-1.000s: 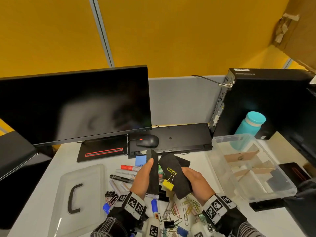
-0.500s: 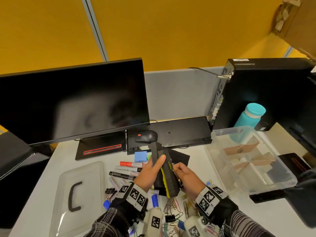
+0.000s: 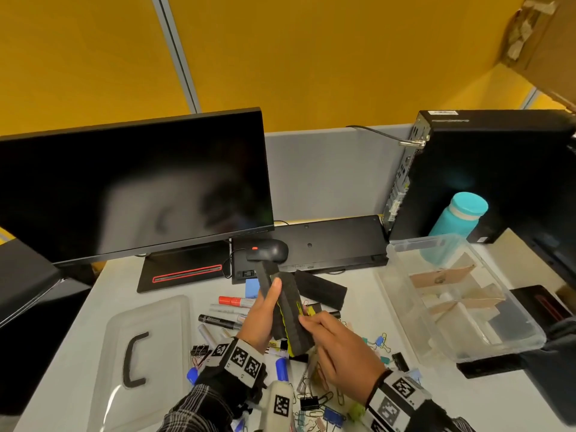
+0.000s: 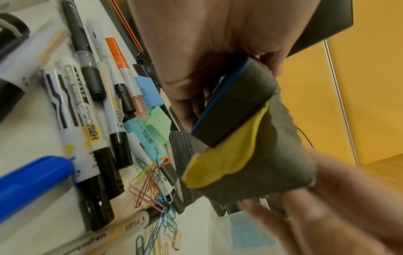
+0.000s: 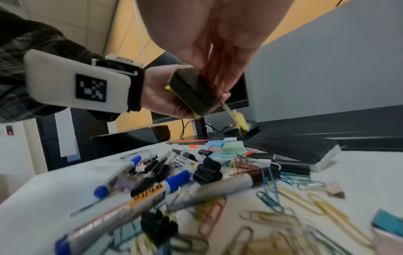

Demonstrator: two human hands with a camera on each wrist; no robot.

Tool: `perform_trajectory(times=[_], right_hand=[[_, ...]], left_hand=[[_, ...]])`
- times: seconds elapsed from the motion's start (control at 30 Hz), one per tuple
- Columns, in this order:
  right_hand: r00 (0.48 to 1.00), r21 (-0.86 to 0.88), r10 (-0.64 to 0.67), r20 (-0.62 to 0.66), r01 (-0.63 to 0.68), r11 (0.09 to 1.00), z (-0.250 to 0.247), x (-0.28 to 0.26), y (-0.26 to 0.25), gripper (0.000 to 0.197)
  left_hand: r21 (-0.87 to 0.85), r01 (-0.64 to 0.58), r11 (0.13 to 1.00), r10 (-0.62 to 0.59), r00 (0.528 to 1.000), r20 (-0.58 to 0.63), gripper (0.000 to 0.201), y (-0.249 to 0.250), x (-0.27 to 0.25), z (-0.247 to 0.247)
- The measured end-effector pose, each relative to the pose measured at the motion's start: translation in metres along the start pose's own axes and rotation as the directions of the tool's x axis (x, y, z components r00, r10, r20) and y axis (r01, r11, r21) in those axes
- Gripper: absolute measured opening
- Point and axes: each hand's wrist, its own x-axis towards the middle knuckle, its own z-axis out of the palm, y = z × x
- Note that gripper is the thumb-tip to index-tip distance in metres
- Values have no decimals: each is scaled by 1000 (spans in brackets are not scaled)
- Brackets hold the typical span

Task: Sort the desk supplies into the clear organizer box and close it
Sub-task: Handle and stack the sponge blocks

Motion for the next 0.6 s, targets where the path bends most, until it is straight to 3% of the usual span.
perform_trajectory(times=[0.1, 0.17, 0.27, 0.43, 0.53, 0.6], right_hand=[[991, -91, 41, 127, -29, 995, -4, -9, 6, 55], [992, -102, 54, 114, -42, 994, -5, -11, 9, 51], [993, -44, 76, 89, -72, 996, -6, -7, 6, 56], [981, -27, 98, 170, -94, 995, 2, -4, 3, 62], [986, -148, 37, 165, -13, 989, 7, -12, 14, 46], [961, -273, 60, 269, 16, 962, 6, -11, 17, 45]], left_hand=[[-6, 23, 1000, -23, 1000, -4, 63, 4, 0, -4], [-3, 28, 1000, -28, 1000, 12, 58, 4, 0, -6], [44, 33, 998, -34, 999, 36, 70, -2, 1, -4], [65, 16, 998, -19, 999, 46, 86, -12, 6, -2], [47, 25, 999, -27, 999, 44, 87, -14, 7, -9], [34, 38, 999, -39, 998, 41, 79, -14, 7, -15]])
